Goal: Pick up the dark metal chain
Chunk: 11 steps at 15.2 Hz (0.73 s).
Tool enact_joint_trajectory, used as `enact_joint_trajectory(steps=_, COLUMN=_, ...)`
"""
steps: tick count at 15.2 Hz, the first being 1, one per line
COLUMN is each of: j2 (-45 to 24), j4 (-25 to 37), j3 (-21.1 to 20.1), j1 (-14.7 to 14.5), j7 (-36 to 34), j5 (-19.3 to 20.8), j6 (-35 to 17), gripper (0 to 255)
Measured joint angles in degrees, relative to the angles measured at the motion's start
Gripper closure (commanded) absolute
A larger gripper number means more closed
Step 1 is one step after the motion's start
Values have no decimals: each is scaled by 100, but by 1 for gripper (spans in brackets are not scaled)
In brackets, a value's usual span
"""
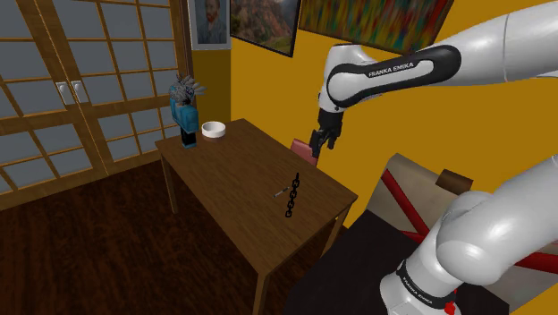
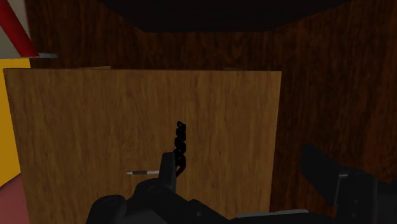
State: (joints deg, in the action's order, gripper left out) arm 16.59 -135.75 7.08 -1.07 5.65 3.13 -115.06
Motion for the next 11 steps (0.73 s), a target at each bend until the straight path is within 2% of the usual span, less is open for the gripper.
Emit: enact_joint_trajectory(steps=11, j2=-2380, j4=796, j3=147, j1=47, j7=597, j5=-51, j6=-1189, gripper=0)
